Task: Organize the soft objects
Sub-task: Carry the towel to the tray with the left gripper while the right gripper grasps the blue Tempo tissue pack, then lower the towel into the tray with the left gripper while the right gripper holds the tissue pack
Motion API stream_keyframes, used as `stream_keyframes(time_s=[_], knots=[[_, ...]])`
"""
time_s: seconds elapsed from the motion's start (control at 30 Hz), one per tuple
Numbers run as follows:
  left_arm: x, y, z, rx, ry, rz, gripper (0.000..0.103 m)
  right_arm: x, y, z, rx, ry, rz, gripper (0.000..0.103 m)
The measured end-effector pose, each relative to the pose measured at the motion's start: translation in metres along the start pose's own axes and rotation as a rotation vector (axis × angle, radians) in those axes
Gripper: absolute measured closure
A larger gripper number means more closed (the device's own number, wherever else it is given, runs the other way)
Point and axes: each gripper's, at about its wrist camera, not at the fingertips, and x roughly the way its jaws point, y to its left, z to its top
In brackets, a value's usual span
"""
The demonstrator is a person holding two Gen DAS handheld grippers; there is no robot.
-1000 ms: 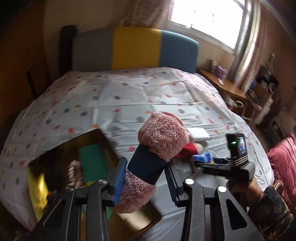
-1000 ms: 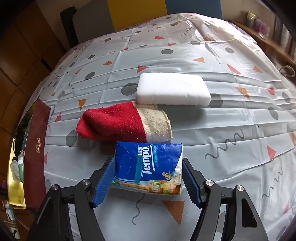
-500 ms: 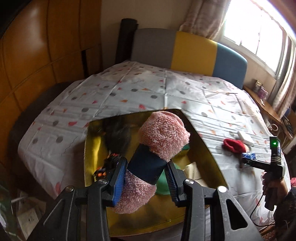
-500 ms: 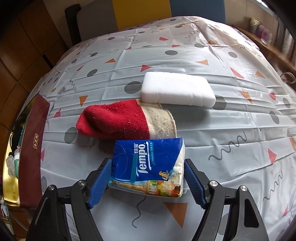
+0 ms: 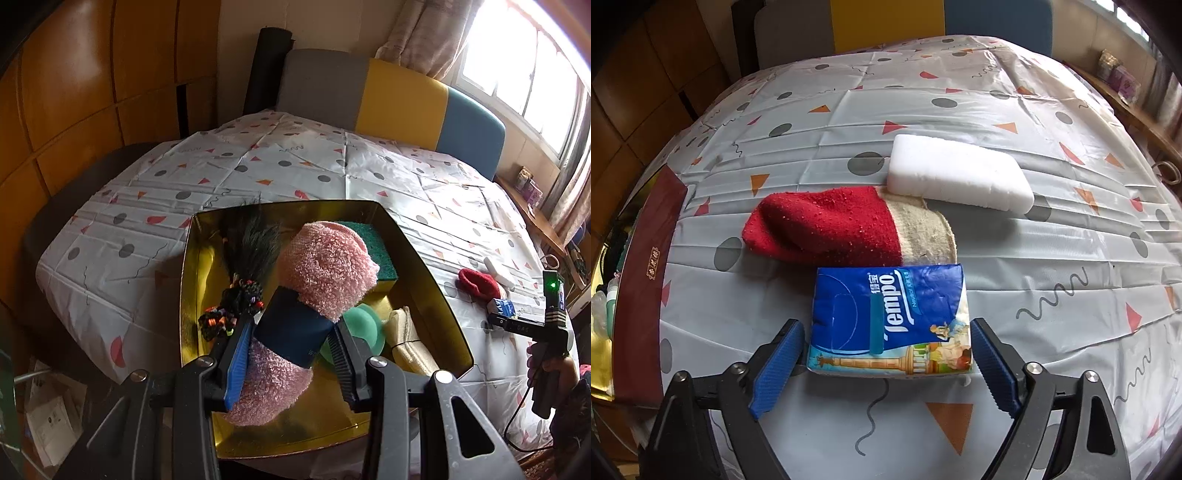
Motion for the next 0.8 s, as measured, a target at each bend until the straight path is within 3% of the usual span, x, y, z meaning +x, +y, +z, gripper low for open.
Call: stream_keyframes(time_s=[0.2,0.23,0.27,0.43,0.63,0.8], knots=[[-0.005,0.022,0.000,-0.077,-0.005,0.003,0.062,0.000,-0.002,-0.001,0.019,0.000,0.014,0.011],[-0.005,0.026,0.000,-0.092,-0.005,0.004,0.062,-0.001,-0.001,-0.003,0.010,-0.002,-0.028,0.024],[-0.006,0.032,0.000,-0.108,-0.006,0.011,0.062,-0.003,0.000,-0.004,0.005,-0.016,-0.077,0.030],[-0.008,0.052,-0.001,-0.173,-0.003,0.034,0.062,-0.004,0.004,-0.005,-0.024,-0.006,-0.093,0.030],[0.005,0.060,0.005,-0.251,0.048,-0.025,0.062,-0.003,0.001,-0.004,-0.016,0.019,-0.060,0.026],[0.026,0.051,0.020,-0.320,0.113,-0.152,0.062,-0.001,-0.001,-0.002,-0.031,0.022,-0.065,0.027]])
